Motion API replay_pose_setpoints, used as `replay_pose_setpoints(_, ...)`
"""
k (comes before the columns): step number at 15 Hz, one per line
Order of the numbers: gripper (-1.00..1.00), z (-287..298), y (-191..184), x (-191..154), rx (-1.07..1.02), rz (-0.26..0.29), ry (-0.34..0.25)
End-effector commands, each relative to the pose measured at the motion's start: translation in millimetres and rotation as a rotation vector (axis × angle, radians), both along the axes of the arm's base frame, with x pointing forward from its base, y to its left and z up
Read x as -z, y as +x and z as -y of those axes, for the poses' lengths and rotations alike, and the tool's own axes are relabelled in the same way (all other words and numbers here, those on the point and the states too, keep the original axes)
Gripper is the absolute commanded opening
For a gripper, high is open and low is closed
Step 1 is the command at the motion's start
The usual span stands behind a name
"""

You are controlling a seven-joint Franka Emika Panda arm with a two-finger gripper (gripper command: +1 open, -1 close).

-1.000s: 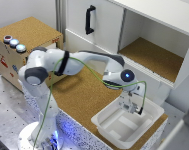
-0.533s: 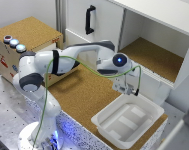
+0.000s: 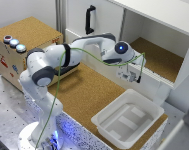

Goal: Place the grasped purple block inside the right cabinet

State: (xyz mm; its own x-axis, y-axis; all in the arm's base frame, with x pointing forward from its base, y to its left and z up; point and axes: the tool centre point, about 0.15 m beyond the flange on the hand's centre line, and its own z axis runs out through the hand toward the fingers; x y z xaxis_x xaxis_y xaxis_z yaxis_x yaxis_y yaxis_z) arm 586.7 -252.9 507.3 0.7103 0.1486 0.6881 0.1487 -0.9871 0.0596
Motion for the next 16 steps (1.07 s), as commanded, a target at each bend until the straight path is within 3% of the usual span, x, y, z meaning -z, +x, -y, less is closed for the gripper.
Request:
replay_pose_setpoints(1, -1.00, -0.5, 76.4, 11.1, 0.003, -0.087, -0.001)
replay_pose_setpoints(4, -1.00, -6.0, 92.6, 24.3, 0.019, -0.107, -0.021)
replay_pose_setpoints(6, -1.00, -8.2, 95.7, 29.4, 0.045, -0.090, -0.024)
replay_pose_setpoints(7, 1.00, -6.8, 93.2, 29.3, 0.061, -0.085, -0.017)
replay_pose_setpoints(10, 1.00, 2.2, 54.4, 13.3, 0.126, -0.016, 0.020)
replay_pose_setpoints(12, 1.00, 7.1, 7.0, 7.1, 0.068, 0.004, 0.095)
replay_pose_setpoints(16, 1.00, 8.3, -70.6, 11.6, 0.024, 0.000, 0.096)
